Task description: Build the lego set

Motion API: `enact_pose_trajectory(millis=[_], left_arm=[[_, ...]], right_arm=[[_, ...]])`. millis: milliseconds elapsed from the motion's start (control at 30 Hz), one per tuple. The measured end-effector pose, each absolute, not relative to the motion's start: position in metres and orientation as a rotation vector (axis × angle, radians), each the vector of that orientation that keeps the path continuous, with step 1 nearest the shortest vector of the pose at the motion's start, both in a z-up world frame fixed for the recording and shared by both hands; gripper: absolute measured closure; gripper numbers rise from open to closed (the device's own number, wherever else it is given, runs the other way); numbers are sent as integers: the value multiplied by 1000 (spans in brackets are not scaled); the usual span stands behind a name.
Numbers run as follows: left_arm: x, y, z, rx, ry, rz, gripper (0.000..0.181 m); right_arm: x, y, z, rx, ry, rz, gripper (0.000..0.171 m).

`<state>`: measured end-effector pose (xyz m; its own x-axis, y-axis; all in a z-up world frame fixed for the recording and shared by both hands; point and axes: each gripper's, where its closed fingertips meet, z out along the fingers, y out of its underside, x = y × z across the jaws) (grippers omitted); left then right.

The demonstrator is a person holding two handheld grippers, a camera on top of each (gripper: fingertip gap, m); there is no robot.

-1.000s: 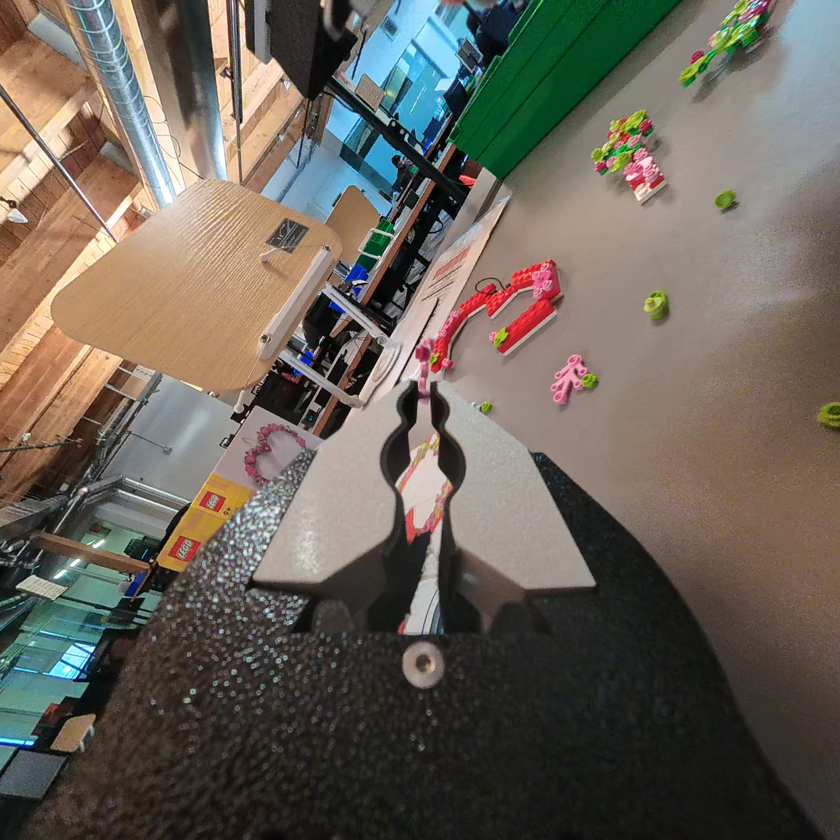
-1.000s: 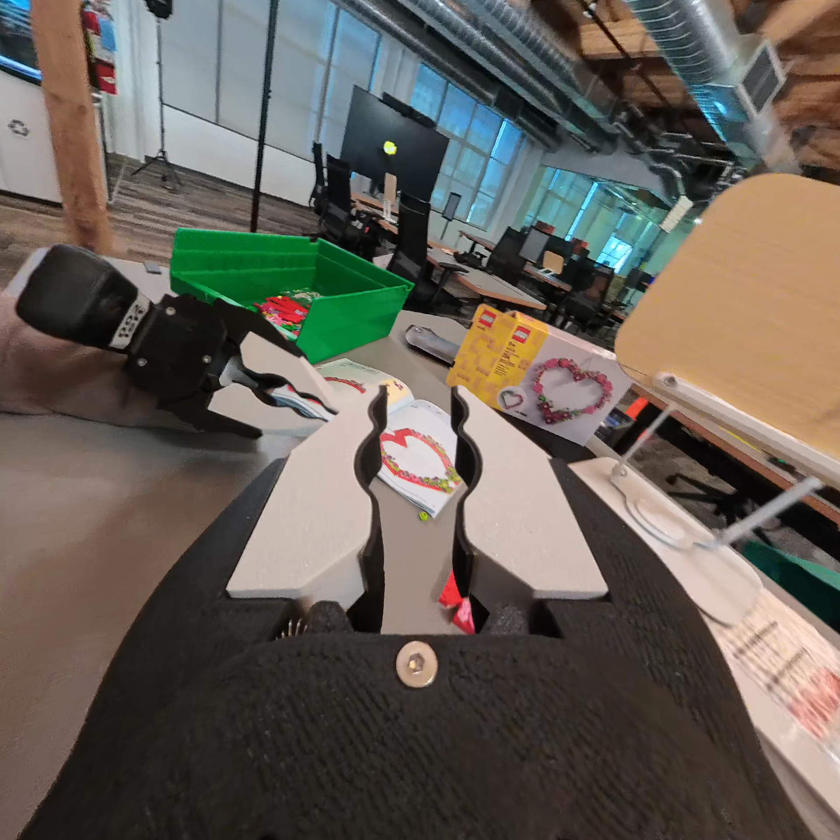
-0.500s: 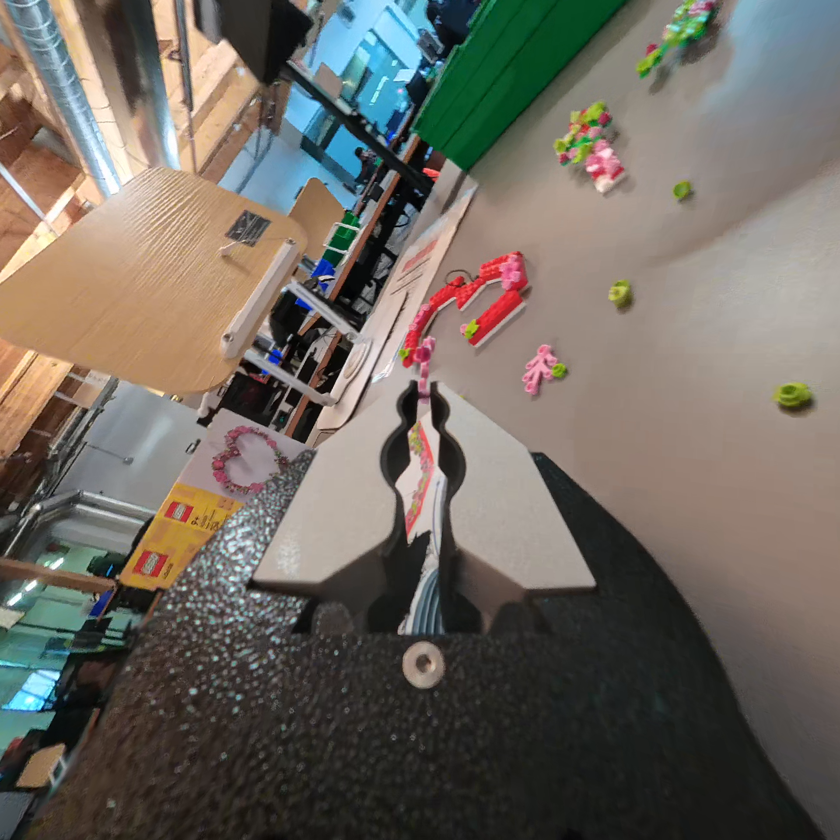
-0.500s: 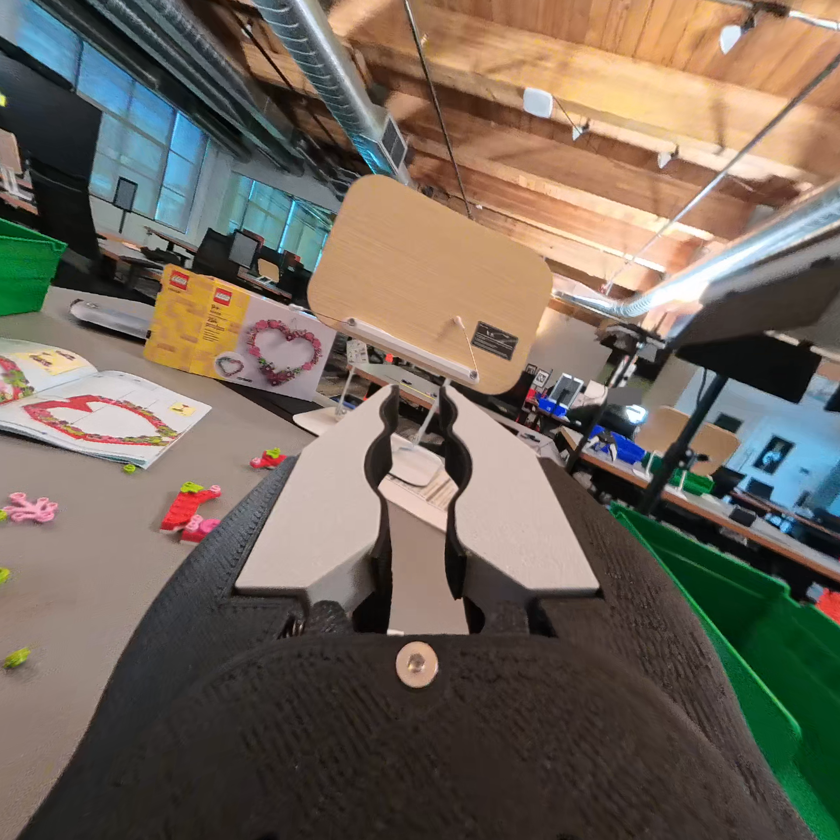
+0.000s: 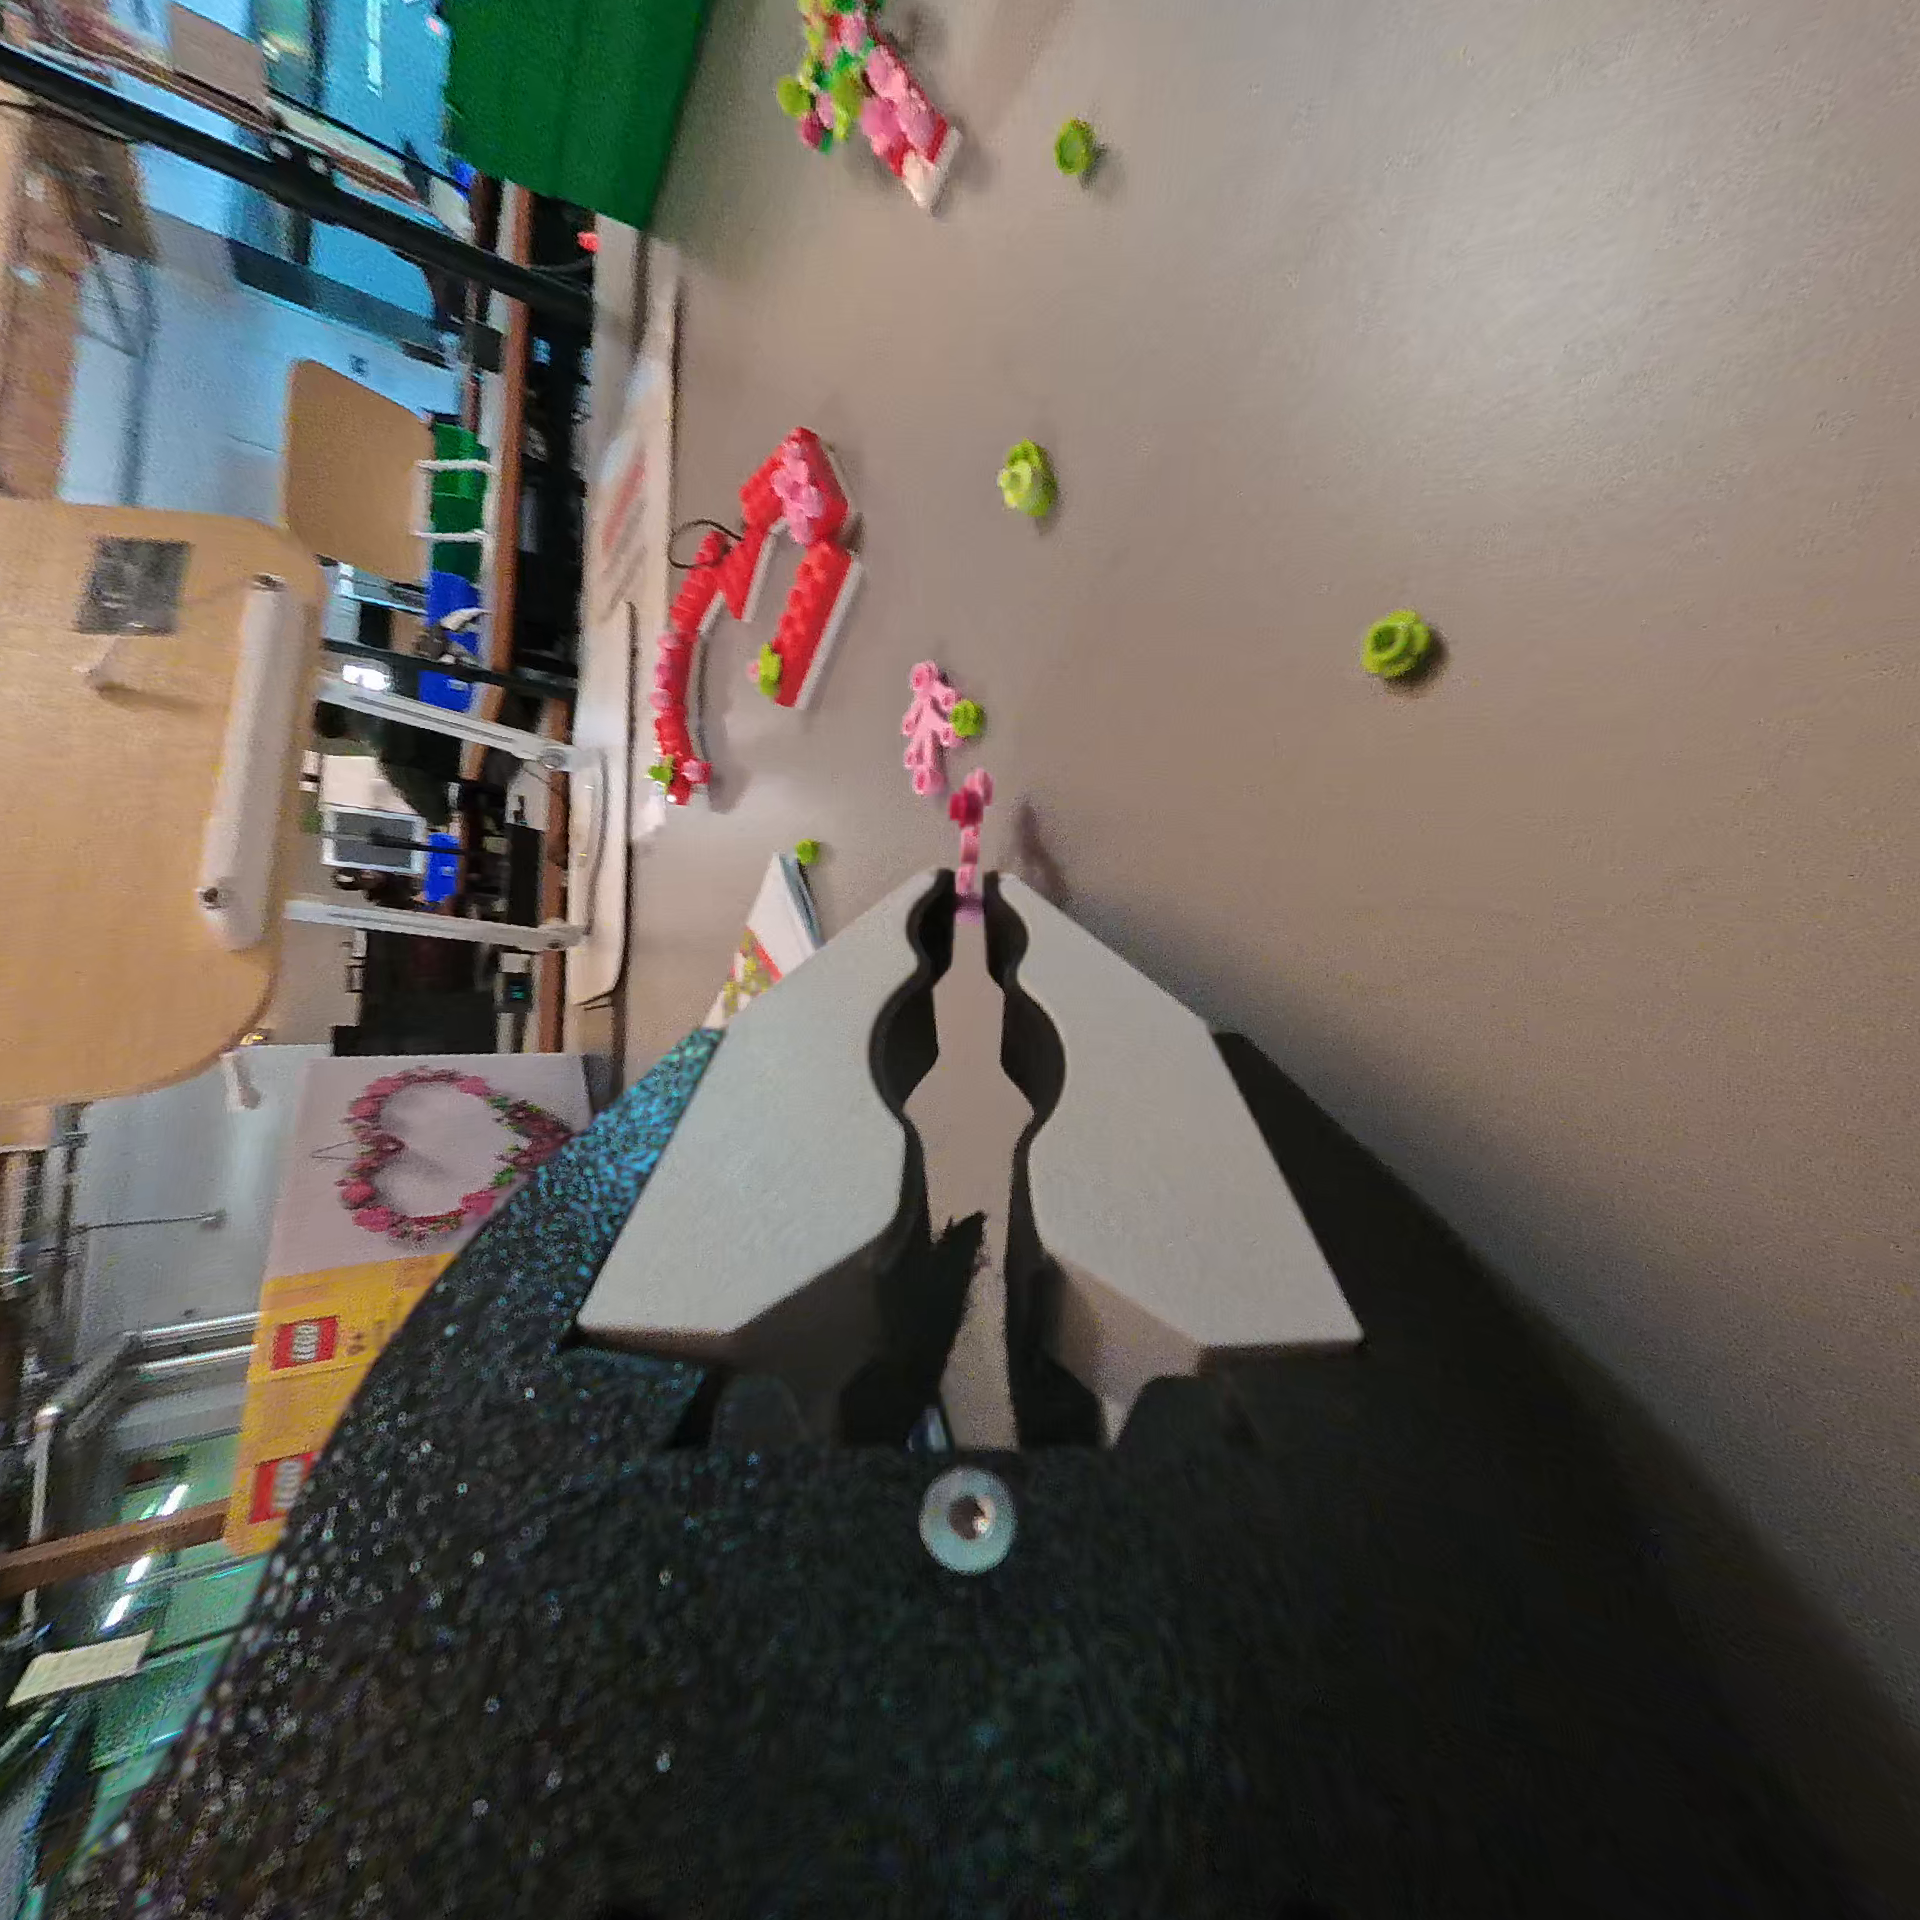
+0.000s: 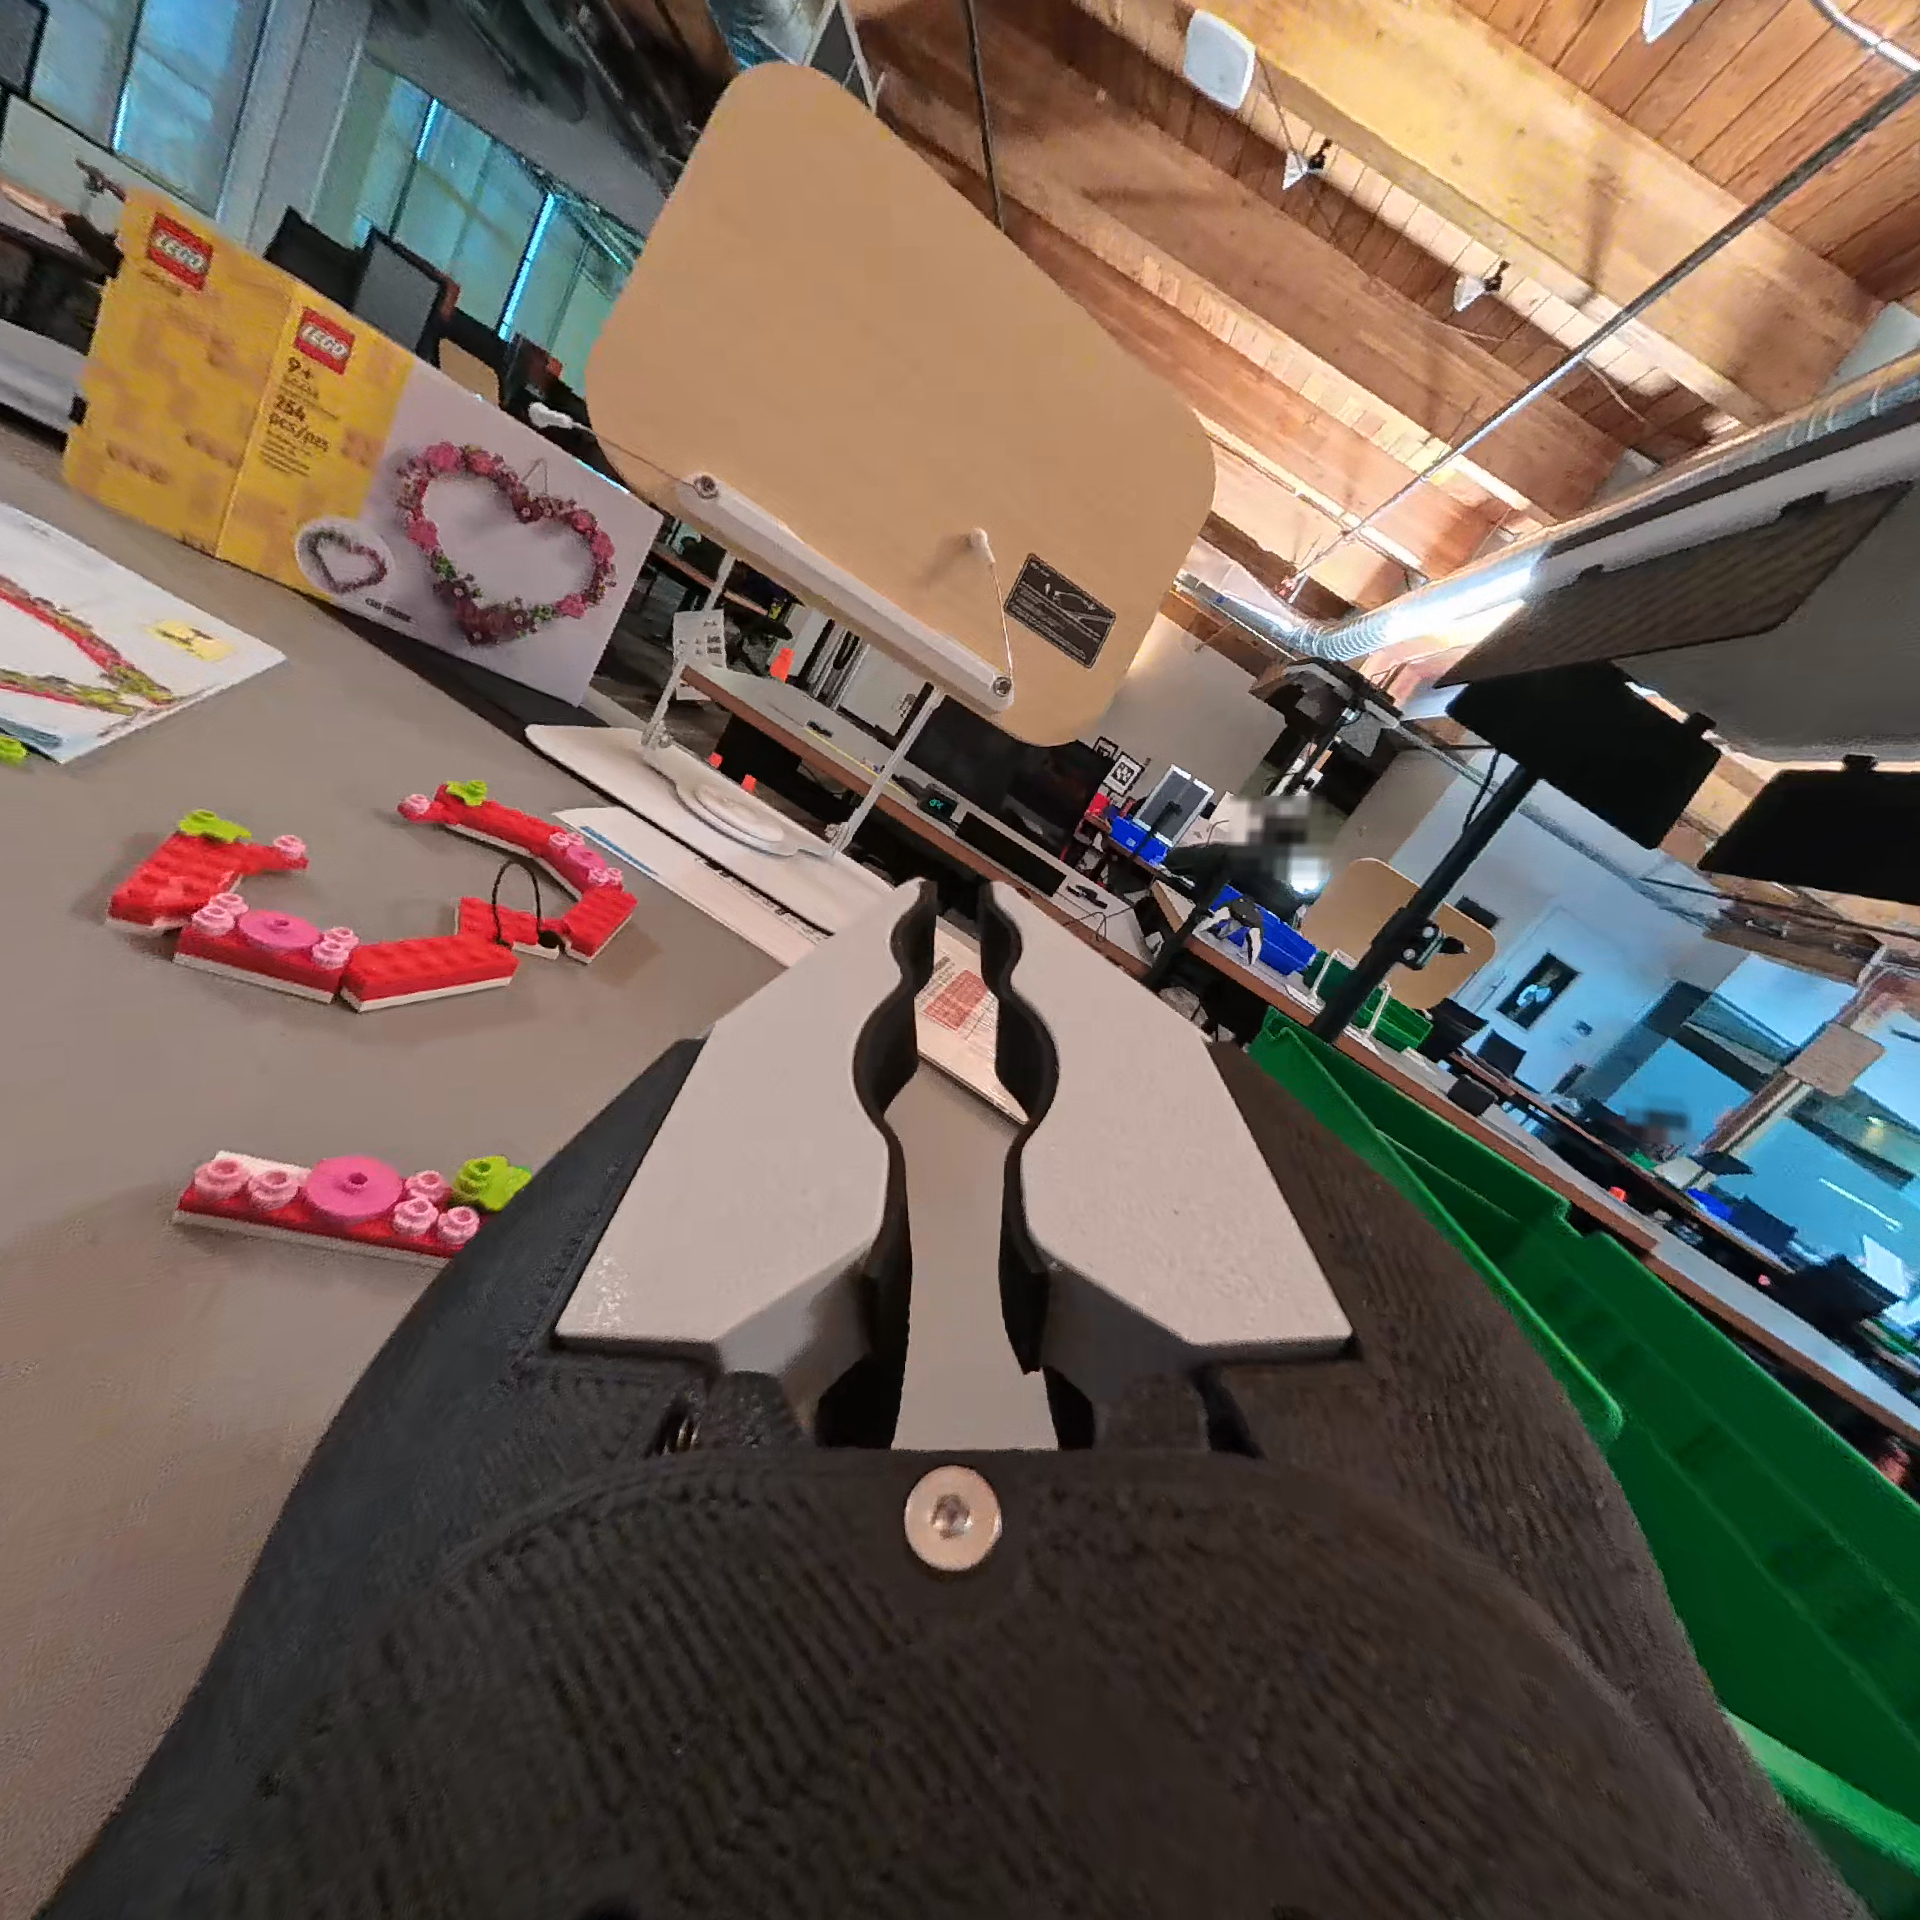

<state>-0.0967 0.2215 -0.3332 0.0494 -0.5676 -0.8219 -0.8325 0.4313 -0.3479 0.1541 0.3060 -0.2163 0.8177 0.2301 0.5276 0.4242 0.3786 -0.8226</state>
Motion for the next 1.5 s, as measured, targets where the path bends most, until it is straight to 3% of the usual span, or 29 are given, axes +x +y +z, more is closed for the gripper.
enact_pose_trajectory(millis=[1500], left_arm=[[-94,219,-332,-1306,1579,235,178]], right_arm=[[144,302,-221,-1162,-710,-127,168]])
